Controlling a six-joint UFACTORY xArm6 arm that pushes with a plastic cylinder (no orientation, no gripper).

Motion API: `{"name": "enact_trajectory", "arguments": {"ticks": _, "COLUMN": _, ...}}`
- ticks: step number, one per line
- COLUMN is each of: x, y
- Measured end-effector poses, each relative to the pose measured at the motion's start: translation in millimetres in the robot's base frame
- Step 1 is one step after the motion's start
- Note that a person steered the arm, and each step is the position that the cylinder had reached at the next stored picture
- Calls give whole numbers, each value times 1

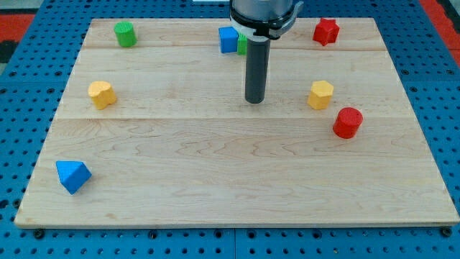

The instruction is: Point your arm closer to the red circle

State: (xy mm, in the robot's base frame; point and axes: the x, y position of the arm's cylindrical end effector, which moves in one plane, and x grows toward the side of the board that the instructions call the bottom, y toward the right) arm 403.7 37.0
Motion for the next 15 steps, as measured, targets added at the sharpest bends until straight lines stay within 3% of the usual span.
{"name": "enact_trajectory", "arguments": {"ticks": 8, "x": 21, "y": -16}}
{"name": "enact_trajectory", "arguments": {"ticks": 11, "x": 59, "y": -118}}
{"name": "enact_trajectory", "arguments": {"ticks": 14, "x": 61, "y": -148}}
{"name": "enact_trajectory", "arguments": {"ticks": 15, "x": 65, "y": -118}}
